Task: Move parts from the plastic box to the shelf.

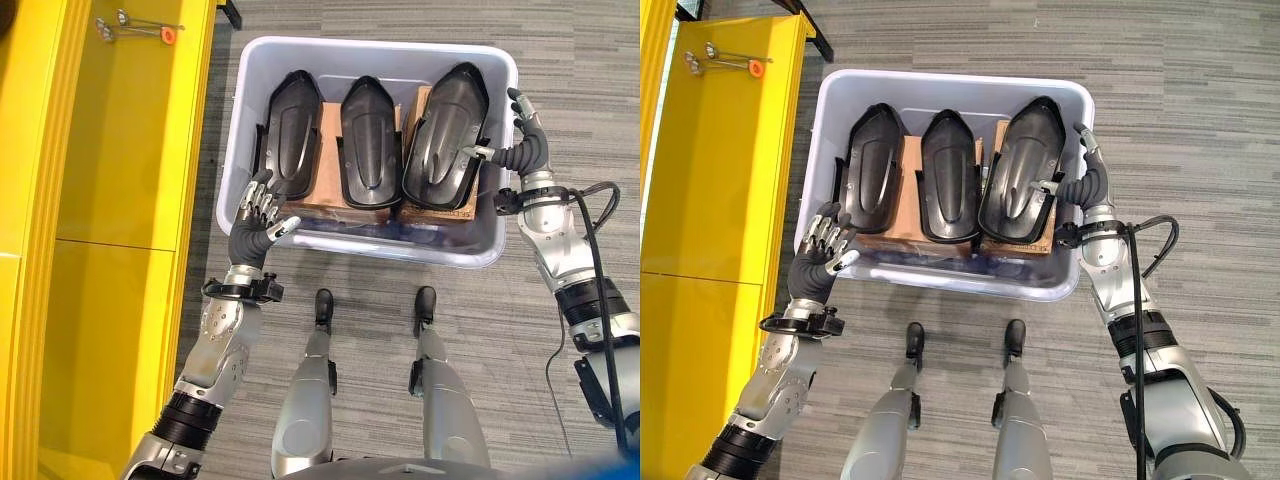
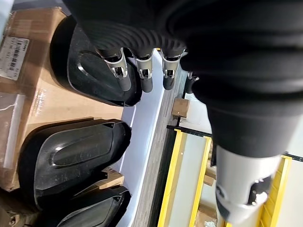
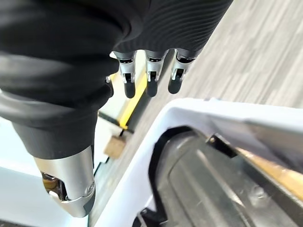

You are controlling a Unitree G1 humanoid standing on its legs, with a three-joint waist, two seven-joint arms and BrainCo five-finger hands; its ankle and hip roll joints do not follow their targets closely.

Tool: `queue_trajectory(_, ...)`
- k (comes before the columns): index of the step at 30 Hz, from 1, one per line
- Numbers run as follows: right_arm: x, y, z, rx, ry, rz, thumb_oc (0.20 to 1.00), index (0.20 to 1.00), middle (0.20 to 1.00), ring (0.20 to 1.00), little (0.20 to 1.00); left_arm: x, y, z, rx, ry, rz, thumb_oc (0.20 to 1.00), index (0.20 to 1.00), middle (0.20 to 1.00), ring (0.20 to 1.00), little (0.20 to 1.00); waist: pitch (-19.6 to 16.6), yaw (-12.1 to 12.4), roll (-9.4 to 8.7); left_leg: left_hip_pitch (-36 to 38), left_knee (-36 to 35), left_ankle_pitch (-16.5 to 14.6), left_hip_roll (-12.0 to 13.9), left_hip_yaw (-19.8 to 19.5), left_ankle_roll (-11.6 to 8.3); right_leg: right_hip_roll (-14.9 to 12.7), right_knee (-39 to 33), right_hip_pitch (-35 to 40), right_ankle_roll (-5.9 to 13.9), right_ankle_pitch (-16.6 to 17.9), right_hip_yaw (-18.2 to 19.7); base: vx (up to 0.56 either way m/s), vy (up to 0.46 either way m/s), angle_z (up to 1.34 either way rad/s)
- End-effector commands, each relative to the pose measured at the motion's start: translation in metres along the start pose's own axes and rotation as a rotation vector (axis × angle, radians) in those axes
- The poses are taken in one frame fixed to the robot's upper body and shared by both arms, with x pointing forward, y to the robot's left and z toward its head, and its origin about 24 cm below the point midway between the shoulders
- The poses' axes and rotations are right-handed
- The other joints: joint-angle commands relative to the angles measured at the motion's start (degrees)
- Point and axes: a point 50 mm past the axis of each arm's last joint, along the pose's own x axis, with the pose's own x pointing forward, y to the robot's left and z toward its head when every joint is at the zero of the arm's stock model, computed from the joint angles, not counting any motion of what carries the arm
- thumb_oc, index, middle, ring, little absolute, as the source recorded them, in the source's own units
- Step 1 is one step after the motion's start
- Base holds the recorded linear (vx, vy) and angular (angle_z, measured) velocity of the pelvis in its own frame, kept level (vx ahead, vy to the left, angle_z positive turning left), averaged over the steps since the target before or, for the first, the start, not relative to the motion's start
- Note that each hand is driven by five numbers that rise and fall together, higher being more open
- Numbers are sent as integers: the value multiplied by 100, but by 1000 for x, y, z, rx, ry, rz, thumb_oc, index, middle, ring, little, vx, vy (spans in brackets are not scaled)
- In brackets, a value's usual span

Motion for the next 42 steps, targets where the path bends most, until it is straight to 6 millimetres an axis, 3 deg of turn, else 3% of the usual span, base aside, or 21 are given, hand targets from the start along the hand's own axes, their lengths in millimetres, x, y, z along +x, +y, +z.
queue_trajectory(1, 23, -4, 45, 105, -154, -79, 1000, 1000, 1000, 1000, 1000, -1, -2, 28, 24, -123, -51, 1000, 1000, 1000, 1000, 1000, -104, 46, -183, 380, 26, 6, 264, 70, -145, -579, 362, 122, 414, -74, 65, 0, 0, 0)
queue_trajectory(14, 38, 20, 40, 183, -34, -38, 1000, 1000, 1000, 1000, 1000, -1, -10, 27, 4, -111, -89, 1000, 1000, 1000, 1000, 1000, -28, 203, -61, 269, 26, 75, 244, 26, -144, -564, 435, -15, 388, -71, 81, 0, 0, 0)
queue_trajectory(35, 26, 10, 3, 143, 97, -119, 1000, 1000, 1000, 1000, 1000, -1, -12, 28, 5, -114, -83, 1000, 1000, 1000, 1000, 1000, 78, 124, -27, 205, 26, 32, 219, 39, -116, -550, 524, -160, 393, -100, 108, 0, 0, 0)
queue_trajectory(42, 18, 12, 18, 162, -10, -112, 1000, 1000, 1000, 1000, 1000, -2, -8, 28, 11, -121, -54, 1000, 1000, 1000, 1000, 1000, 72, 54, -76, 229, 26, 9, 229, 48, -120, -541, 505, -139, 399, -100, 113, 0, 0, 0)
